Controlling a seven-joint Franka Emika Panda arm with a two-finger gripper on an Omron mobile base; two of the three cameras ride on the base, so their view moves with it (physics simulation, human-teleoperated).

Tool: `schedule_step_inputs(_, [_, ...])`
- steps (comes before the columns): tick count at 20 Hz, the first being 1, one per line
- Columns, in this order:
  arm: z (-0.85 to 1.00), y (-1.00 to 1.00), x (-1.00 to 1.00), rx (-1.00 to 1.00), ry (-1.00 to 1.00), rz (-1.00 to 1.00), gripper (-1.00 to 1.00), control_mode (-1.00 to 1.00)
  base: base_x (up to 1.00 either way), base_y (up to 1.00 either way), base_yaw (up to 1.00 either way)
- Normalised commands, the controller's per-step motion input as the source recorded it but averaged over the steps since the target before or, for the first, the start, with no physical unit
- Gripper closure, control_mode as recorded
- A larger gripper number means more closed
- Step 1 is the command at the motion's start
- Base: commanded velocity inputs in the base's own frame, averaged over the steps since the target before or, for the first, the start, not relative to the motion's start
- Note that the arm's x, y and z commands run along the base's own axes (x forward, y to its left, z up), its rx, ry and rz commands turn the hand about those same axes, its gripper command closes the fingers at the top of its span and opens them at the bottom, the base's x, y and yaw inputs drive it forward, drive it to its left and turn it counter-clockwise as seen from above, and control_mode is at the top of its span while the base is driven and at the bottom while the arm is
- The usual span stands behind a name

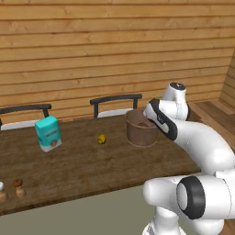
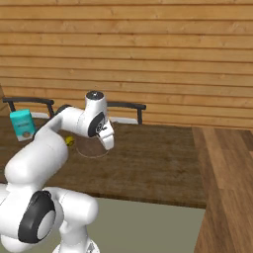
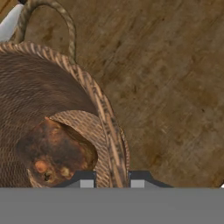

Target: Open the cabinet, pick up the bread from the cabinet and place it in the basket. Then move the basket to the dining counter.

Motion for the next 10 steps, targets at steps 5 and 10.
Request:
schedule_step_inputs(5, [-0.48, 0.13, 0.18, 0.0, -0.16, 0.01, 1.0, -1.0, 0.0, 0.0, 0.0])
schedule_step_inputs(10, [-0.38, 0.16, 0.36, 0.0, -0.03, 0.0, 1.0, -1.0, 0.0, 0.0, 0.0])
